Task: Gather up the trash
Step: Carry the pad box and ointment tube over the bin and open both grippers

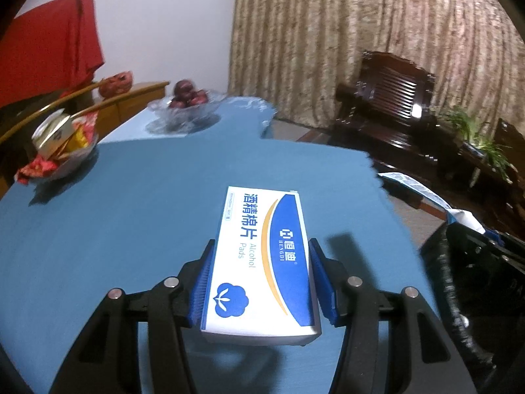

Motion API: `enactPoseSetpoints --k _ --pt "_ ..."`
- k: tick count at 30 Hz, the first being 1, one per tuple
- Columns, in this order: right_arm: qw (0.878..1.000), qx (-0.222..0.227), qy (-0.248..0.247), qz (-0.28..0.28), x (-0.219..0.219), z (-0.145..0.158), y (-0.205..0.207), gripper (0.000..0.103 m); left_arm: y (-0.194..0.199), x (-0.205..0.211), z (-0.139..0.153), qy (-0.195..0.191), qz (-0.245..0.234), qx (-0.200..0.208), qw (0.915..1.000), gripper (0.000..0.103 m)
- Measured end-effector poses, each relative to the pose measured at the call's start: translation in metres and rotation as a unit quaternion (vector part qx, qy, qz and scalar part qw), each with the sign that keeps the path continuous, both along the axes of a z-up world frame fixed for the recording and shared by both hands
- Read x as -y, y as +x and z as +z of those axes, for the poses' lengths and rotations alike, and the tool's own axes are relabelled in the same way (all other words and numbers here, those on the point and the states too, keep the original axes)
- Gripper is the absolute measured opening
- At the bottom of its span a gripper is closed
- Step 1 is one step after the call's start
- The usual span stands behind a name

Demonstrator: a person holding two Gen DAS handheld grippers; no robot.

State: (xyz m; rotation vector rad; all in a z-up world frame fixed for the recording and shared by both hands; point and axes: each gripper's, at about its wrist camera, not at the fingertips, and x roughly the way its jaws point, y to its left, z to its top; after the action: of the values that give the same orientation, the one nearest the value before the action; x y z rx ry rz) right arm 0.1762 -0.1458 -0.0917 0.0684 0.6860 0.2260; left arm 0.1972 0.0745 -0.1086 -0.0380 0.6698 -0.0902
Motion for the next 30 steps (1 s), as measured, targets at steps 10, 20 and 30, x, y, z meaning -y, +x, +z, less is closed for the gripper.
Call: enactPoseSetpoints --k 10,20,30 --pt "0.997 0.031 -0.009 -0.074 0.091 0.028 -0.043 0.029 -0.013 0.103 0.026 -0.018 -0.095 0.024 0.9950 0.054" --pt "0.987 0.023 -0.021 -0.156 0.179 0.023 -0.087 0.029 -0.022 0.199 0.026 -0.032 -0.185 0.021 0.9820 0.054" --pt "0.981 0.004 -0.027 -0.194 0.228 0.002 -0.104 0.029 -0.023 0.274 0.013 -0.032 -0.253 0.011 0.9669 0.054"
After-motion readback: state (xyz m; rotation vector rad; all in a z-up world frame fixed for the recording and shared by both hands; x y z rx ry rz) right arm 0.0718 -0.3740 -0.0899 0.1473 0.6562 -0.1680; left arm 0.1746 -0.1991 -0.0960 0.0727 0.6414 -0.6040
